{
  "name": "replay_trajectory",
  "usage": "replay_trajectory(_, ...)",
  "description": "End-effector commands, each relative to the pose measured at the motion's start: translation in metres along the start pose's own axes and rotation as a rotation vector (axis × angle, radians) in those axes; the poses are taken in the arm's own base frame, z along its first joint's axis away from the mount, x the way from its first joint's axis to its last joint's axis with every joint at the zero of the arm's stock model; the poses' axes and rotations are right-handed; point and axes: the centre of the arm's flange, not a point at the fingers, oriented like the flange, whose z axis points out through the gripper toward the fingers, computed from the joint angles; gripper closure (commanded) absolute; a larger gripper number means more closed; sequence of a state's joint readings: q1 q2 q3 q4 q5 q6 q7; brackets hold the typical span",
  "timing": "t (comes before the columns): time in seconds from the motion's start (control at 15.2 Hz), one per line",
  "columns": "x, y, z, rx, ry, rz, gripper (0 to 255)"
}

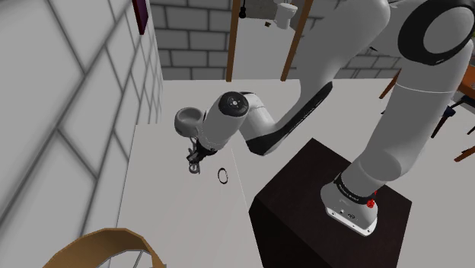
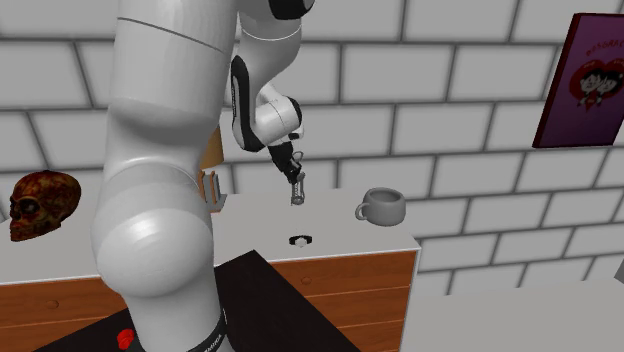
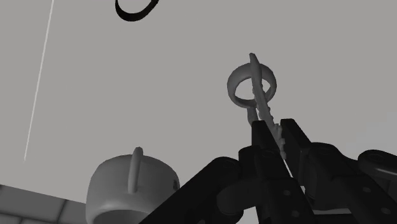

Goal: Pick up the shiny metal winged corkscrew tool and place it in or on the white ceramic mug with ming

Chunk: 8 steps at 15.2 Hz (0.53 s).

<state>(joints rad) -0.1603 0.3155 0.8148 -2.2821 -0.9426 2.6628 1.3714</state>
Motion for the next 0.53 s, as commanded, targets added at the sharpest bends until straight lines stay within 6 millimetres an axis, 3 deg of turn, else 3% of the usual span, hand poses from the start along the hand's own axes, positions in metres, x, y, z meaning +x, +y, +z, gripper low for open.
replay_trajectory(0.0, 0.004, -0.001, -0.01, 0.0, -0.001, 0.0, 255)
replay_trajectory(0.46, 0.017, -0.002, -0.045, 0.0, -0.001, 0.0, 255)
